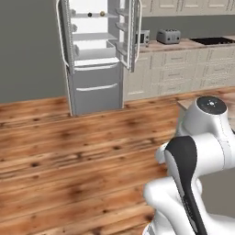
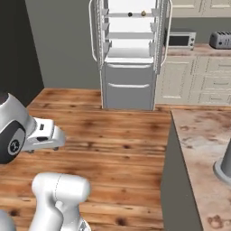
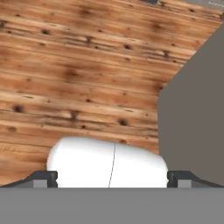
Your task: Gather the onion and avocado from the fridge and place them on a tray on the dining counter. Then gather the fishs from the fridge and place them on the other tray.
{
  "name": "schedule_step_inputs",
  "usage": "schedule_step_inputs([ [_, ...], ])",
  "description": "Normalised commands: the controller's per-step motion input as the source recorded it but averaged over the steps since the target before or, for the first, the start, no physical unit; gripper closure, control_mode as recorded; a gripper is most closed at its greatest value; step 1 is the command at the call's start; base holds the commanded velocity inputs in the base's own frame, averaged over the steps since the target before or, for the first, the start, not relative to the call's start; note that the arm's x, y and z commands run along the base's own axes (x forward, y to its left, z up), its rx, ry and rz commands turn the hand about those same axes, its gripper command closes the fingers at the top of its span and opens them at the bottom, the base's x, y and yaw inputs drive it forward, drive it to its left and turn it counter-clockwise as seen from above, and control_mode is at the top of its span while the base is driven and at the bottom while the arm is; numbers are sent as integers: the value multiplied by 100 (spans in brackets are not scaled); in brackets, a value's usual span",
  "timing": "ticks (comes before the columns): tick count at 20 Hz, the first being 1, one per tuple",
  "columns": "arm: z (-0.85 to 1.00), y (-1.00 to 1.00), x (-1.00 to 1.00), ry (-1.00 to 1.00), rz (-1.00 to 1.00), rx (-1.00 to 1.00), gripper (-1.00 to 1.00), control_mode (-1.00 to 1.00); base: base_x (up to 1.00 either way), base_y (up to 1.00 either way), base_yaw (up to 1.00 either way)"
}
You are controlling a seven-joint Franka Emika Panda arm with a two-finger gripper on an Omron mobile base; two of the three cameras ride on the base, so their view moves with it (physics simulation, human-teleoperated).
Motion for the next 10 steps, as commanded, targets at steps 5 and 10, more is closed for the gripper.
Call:
schedule_step_inputs([
  [5,0,0,0,0,0,0,-100,100,100,0,-10],
  [10,0,0,0,0,0,0,-100,100,100,0,-9],
])
